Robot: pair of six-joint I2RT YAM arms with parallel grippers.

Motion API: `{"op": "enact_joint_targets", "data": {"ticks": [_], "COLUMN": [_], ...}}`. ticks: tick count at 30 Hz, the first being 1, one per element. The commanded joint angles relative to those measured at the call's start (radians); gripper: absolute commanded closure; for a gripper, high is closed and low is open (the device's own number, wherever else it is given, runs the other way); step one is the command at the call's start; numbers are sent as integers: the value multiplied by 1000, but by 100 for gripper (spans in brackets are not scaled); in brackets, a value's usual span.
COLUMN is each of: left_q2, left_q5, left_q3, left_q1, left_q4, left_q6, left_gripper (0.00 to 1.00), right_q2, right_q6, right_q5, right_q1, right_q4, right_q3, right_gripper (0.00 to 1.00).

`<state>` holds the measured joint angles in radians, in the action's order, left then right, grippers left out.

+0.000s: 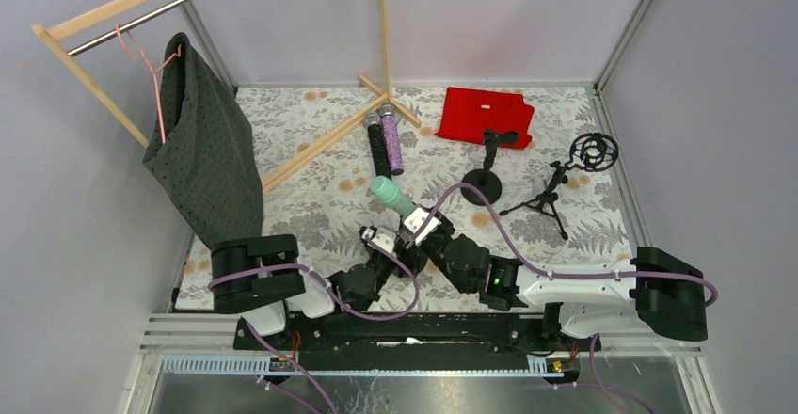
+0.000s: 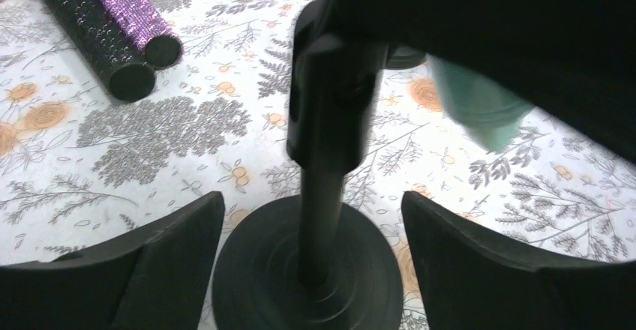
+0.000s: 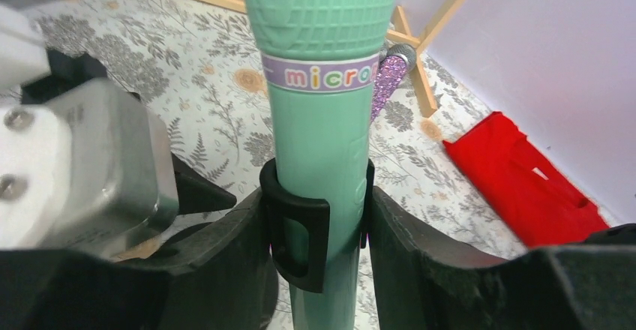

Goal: Attach the microphones to the stand

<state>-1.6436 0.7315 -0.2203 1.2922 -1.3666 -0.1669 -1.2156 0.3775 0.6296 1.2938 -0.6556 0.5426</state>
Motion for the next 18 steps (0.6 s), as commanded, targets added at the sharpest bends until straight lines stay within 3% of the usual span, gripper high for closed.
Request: {"op": "enact_joint_targets", "data": {"ticks": [1,7,18], "left_q2": [69,241,797], "left_q5": [-31,-33,-53], "left_q3": [17,71,115], "left_q1": [23,52,70], "left_q4": [50,150,710], "left_q6": [-18,-42,-143], "left_gripper": [2,1,1], "right_q2": [-10,-4,23], "right_q6": [-73,-67,17], "right_q5": [11,29,11], "right_q1": [6,6,6], "right_q4": [-83,-115,-156], "right_q3": [-19,-31,-6], "right_gripper": [100,100,100]}}
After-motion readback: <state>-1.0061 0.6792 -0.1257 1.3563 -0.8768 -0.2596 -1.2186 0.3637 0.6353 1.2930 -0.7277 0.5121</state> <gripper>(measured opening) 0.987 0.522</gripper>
